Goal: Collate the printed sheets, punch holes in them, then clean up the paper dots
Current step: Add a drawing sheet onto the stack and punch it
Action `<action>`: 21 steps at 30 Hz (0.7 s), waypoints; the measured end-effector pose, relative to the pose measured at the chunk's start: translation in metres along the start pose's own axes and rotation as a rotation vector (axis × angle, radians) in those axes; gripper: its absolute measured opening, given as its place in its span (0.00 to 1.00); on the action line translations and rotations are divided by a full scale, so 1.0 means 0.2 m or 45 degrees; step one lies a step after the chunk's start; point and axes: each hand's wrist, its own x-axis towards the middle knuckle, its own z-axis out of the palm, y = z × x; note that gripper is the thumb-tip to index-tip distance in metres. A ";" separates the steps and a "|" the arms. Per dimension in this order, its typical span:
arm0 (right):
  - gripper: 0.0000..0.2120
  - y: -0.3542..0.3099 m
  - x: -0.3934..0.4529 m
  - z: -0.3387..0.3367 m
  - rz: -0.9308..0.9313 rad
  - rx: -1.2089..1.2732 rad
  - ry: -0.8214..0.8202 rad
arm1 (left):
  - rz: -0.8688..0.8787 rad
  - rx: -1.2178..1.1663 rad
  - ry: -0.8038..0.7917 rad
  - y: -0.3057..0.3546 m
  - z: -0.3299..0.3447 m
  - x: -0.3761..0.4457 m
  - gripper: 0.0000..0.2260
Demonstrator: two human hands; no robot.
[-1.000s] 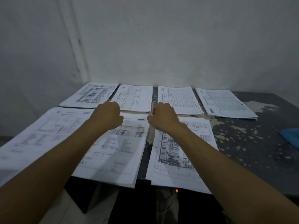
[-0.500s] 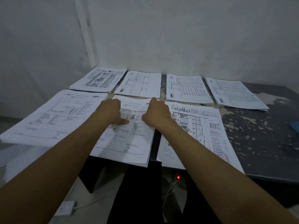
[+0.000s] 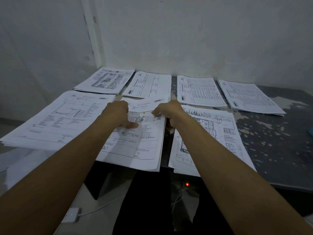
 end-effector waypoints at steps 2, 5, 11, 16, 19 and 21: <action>0.11 0.00 0.01 -0.01 0.019 -0.013 -0.011 | -0.001 0.002 -0.008 0.00 0.00 0.00 0.32; 0.09 0.01 0.01 0.01 -0.007 -0.089 0.014 | 0.011 -0.002 -0.003 -0.01 0.00 0.00 0.32; 0.18 -0.01 -0.02 0.06 -0.141 0.089 0.039 | 0.006 -0.038 0.014 -0.03 0.02 0.01 0.33; 0.15 0.00 -0.04 0.06 -0.100 0.331 0.113 | -0.010 -0.152 0.062 -0.06 0.03 -0.01 0.38; 0.10 0.00 -0.06 0.04 -0.147 0.351 0.100 | -0.045 -0.299 0.124 -0.08 0.01 -0.03 0.49; 0.10 -0.01 -0.06 0.02 -0.192 0.395 0.073 | -0.062 -0.505 0.176 -0.09 -0.02 -0.04 0.57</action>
